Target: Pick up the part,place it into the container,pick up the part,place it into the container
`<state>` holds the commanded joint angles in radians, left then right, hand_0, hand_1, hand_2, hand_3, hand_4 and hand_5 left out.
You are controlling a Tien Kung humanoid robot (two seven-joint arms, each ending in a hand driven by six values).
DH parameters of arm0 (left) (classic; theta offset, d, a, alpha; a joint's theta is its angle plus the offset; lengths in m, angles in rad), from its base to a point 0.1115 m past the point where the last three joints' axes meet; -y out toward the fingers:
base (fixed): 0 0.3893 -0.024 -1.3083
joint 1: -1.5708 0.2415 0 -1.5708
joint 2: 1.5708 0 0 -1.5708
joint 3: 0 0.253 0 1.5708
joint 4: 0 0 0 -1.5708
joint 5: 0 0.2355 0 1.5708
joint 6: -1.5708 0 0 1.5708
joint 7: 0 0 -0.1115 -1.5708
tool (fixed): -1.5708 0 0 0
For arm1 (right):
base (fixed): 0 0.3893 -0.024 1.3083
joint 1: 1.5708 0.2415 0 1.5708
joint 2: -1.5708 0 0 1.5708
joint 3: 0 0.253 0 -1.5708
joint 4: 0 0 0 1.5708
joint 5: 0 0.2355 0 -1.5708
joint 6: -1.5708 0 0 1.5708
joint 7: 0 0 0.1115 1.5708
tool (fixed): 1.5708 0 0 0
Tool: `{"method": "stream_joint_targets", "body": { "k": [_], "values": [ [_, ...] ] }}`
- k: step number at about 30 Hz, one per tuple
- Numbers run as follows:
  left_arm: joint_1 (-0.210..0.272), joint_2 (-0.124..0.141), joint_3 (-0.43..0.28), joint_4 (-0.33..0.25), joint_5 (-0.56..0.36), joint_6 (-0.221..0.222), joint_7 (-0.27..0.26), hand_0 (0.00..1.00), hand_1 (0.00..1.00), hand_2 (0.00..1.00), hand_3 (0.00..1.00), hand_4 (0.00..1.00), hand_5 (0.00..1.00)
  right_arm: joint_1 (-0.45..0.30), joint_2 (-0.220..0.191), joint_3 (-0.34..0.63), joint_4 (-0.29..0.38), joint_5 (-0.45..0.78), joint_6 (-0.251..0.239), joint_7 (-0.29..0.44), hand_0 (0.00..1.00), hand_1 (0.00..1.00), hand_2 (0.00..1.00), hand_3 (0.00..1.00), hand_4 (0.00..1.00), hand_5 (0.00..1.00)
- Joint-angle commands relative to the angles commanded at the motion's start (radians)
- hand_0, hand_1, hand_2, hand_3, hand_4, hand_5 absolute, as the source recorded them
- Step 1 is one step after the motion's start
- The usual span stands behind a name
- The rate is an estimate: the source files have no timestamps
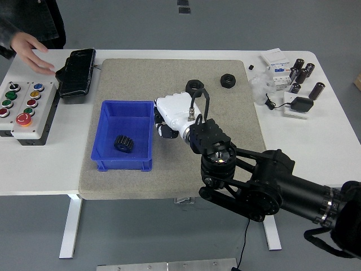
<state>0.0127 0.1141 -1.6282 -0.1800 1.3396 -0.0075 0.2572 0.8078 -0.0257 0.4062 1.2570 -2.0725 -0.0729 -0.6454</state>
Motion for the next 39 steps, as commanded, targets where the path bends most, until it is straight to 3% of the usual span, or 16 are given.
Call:
{"method": "stream_joint_targets", "body": {
  "k": [3,4,9,10,15,16,21,22,25,27,28,31,33,34,39],
  "values": [
    [0.000,0.000,-0.001,0.000,0.001,0.000,0.002,0.616,0.515,0.562,0.686,0.654,0.579,0.006,0.009,-0.037,-0.002,0.052,-0.083,0.016,0.420,0.564,0.512,0.584,0.345,0.002],
    [0.000,0.001,-0.001,0.000,0.001,0.000,0.002,0.616,0.515,0.562,0.686,0.656,0.580,0.008,0.012,-0.050,-0.004,0.069,-0.111,0.035,0.530,0.631,0.603,0.621,0.318,0.002],
    [-0.004,0.003,0.000,0.000,-0.003,0.000,-0.001,0.616,0.515,0.562,0.686,0.656,0.580,0.015,0.026,-0.105,-0.018,0.130,-0.226,0.122,0.530,0.631,0.603,0.621,0.318,0.002],
    [-0.005,0.004,0.000,0.000,-0.003,0.000,-0.001,0.616,0.515,0.562,0.686,0.657,0.580,0.016,0.026,-0.111,-0.021,0.140,-0.236,0.131,0.676,0.792,0.831,0.779,0.497,0.361],
    [-0.004,0.004,-0.004,0.000,0.001,0.001,0.002,0.616,0.515,0.562,0.686,0.657,0.580,0.016,0.026,-0.113,-0.031,0.138,-0.247,0.133,0.676,0.792,0.831,0.779,0.497,0.361],
    [-0.003,0.003,-0.004,0.000,0.001,0.001,0.002,0.616,0.514,0.562,0.686,0.657,0.578,0.017,0.026,-0.110,-0.032,0.135,-0.249,0.131,0.765,0.909,0.954,0.966,0.692,0.429],
    [-0.005,0.004,-0.003,0.000,0.001,0.000,0.001,0.616,0.514,0.562,0.686,0.657,0.578,0.023,0.026,-0.082,-0.029,0.107,-0.228,0.104,0.765,0.909,0.954,0.966,0.692,0.429],
    [-0.005,0.005,-0.003,0.000,0.000,0.000,0.001,0.617,0.514,0.562,0.686,0.659,0.582,0.025,0.026,-0.076,-0.029,0.104,-0.222,0.100,0.783,0.924,0.975,0.987,0.790,0.464],
    [-0.005,0.005,-0.003,0.000,0.001,0.000,0.001,0.617,0.514,0.562,0.686,0.659,0.582,0.025,0.025,-0.054,-0.023,0.094,-0.227,0.097,0.783,0.924,0.975,0.987,0.790,0.464],
    [-0.004,0.005,-0.005,0.000,0.004,0.000,0.001,0.617,0.514,0.562,0.686,0.659,0.582,0.022,0.023,-0.032,-0.018,0.086,-0.243,0.097,0.783,0.924,0.975,0.987,0.790,0.464],
    [-0.004,0.004,-0.005,0.000,0.004,0.000,0.001,0.616,0.514,0.562,0.686,0.659,0.579,0.018,0.020,-0.017,-0.018,0.081,-0.255,0.097,0.748,0.886,0.900,0.926,0.780,0.471],
    [-0.005,0.004,-0.007,0.000,0.009,-0.001,0.000,0.616,0.514,0.562,0.686,0.659,0.579,-0.001,0.012,0.022,-0.030,0.075,-0.276,0.101,0.748,0.886,0.900,0.926,0.780,0.471],
    [-0.006,0.003,-0.008,0.000,0.012,-0.002,-0.001,0.616,0.514,0.562,0.686,0.659,0.579,-0.034,-0.002,0.063,-0.055,0.081,-0.297,0.110,0.748,0.886,0.900,0.926,0.780,0.471],
    [-0.007,0.002,-0.008,0.000,0.013,-0.002,-0.002,0.616,0.514,0.562,0.684,0.657,0.574,-0.054,-0.011,0.085,-0.068,0.087,-0.310,0.117,0.711,0.824,0.818,0.831,0.778,0.464],
    [-0.004,-0.006,-0.012,0.000,0.018,-0.003,-0.002,0.616,0.514,0.562,0.684,0.657,0.574,-0.173,-0.060,0.229,-0.072,0.175,-0.405,0.217,0.711,0.824,0.818,0.831,0.778,0.464]
  ]
}}
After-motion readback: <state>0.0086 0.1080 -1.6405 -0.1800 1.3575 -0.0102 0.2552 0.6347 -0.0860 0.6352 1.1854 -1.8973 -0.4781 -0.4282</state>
